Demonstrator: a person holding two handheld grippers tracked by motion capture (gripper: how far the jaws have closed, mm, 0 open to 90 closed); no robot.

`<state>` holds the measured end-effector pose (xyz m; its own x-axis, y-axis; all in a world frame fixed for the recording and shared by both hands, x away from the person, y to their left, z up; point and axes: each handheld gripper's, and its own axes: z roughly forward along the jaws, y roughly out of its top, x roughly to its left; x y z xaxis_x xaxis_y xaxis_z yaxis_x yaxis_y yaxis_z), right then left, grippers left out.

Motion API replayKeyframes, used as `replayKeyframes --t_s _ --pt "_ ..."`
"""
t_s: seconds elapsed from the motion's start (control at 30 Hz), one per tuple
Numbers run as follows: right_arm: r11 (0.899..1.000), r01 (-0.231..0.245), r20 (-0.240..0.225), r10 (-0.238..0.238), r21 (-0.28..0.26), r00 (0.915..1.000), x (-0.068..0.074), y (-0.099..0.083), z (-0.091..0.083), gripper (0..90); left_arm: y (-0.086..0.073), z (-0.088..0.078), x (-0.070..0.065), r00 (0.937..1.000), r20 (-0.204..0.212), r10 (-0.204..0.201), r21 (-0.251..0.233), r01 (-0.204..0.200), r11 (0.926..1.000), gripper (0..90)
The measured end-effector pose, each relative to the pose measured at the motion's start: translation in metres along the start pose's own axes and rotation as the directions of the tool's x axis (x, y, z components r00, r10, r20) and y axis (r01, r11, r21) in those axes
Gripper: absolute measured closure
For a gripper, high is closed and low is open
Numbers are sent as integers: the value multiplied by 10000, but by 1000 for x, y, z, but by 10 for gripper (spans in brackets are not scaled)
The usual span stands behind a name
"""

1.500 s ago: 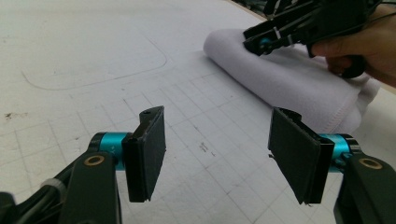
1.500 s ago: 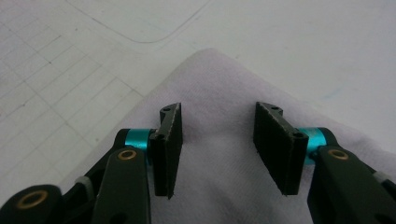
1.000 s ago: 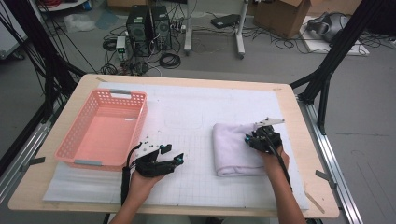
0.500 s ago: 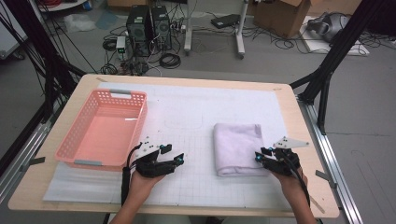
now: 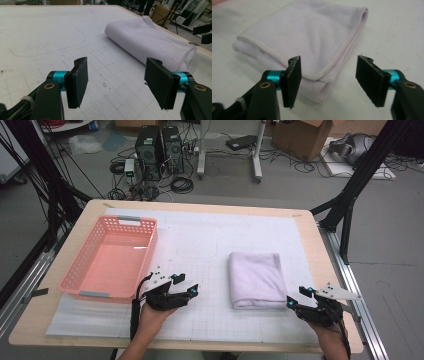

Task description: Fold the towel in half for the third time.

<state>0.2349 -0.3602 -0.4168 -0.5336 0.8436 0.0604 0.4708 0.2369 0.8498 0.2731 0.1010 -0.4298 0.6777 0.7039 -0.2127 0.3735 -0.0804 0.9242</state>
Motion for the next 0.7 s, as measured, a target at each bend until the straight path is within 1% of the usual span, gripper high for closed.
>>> replayKeyframes --t_s 0.03,0.1,0.17,0.23,0.3,0.33,0.37,0.4,0.43,0.6,0.7 --pt "9999 -92 -10 92 -121 10000 -1 0 -2 314 0 -1 0 10000 2 -57 -22 57 10000 354" --pt "9995 107 51 -106 -289 9999 0 1 -5 288 1 -2 1 10000 23 -95 -131 95 9999 338" --pt "9988 316 -79 -319 -361 9995 3 1 -8 252 2 -2 2 9999 24 -113 -236 114 9997 322" --pt "9974 381 -159 -392 -604 9991 7 0 -11 212 3 -2 1 9999 -50 -146 -273 145 9995 294" --pt "9964 507 -149 -519 -685 9985 11 -1 -15 201 4 -1 0 9999 -69 -156 -245 154 9996 260" --pt "9952 635 -75 -642 -746 9979 12 -1 -16 200 4 0 0 9999 -59 -114 -182 113 9998 248" --pt "9945 667 0 -669 -808 9978 13 -1 -18 198 4 0 -1 9999 -6 -107 -121 107 9999 244" --pt "9939 681 53 -679 -870 9977 12 -1 -19 197 4 1 -1 9999 111 -119 -63 120 9999 243" --pt "9941 588 67 -585 -913 9983 11 -1 -20 195 4 2 -1 9998 144 -119 -39 120 9999 240" --pt "9940 545 278 -521 -947 9983 7 -4 -24 192 4 5 -1 9997 220 -98 31 98 9999 222" --pt "9938 333 235 -309 -1064 9992 5 -5 -25 187 4 4 0 9998 174 -85 -12 85 10000 222"
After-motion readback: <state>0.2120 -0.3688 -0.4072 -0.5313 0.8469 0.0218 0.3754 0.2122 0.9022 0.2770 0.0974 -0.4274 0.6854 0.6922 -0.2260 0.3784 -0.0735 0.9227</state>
